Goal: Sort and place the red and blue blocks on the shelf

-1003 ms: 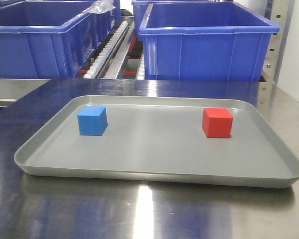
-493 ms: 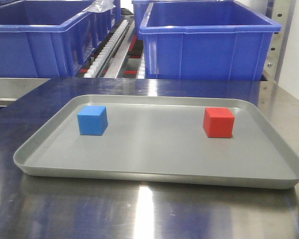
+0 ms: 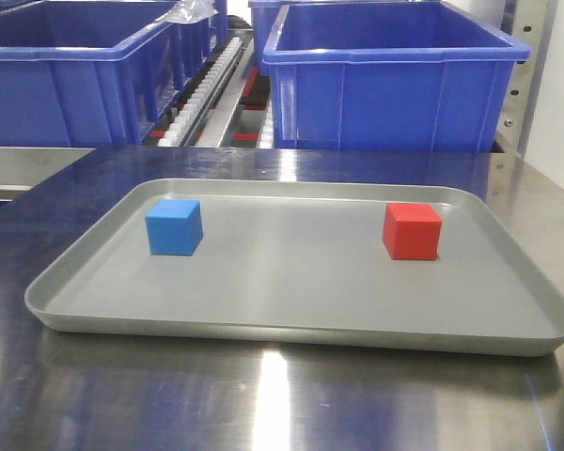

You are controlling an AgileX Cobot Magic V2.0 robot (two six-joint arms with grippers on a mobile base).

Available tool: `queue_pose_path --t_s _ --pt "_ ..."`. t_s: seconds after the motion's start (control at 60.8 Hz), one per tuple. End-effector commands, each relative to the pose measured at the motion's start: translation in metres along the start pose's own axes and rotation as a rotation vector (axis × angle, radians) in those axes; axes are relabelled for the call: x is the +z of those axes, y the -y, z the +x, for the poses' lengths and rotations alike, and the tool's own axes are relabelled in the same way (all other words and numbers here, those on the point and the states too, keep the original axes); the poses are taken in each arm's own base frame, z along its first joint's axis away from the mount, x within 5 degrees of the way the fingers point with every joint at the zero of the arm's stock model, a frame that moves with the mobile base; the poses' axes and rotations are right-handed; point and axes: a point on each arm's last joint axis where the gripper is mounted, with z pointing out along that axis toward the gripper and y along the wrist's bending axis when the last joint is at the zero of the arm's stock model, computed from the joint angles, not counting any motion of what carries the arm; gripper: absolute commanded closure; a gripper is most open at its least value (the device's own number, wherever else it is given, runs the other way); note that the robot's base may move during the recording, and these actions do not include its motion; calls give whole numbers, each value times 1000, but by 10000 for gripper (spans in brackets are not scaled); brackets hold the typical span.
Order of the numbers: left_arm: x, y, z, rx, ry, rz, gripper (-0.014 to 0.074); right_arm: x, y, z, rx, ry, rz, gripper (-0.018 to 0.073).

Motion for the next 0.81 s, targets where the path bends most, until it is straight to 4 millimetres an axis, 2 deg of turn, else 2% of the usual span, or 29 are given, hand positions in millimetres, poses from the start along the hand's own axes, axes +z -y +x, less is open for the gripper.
queue_pose_path --t_s 0.0,0.066,0.115,0.23,0.461,0.625,0.79 --pt "0 0 -1 -6 76 15 465 -13 -2 -12 -12 88 -17 92" --pt "0 0 -1 -6 76 15 465 -13 -4 -12 -18 88 -21 -13" --pt "0 0 -1 -6 76 15 465 -13 -9 -11 -32 88 -32 -51" --pt "0 0 -1 -6 76 15 465 -13 -23 -10 -75 87 -65 -43" --pt "0 0 -1 -6 76 15 465 -12 -74 -19 -177 85 -183 -43" --pt "0 0 -1 -6 76 15 465 -1 -104 -24 -203 44 -235 -43" --pt "0 0 -1 -6 76 15 465 14 -123 -25 -234 -11 -245 -43"
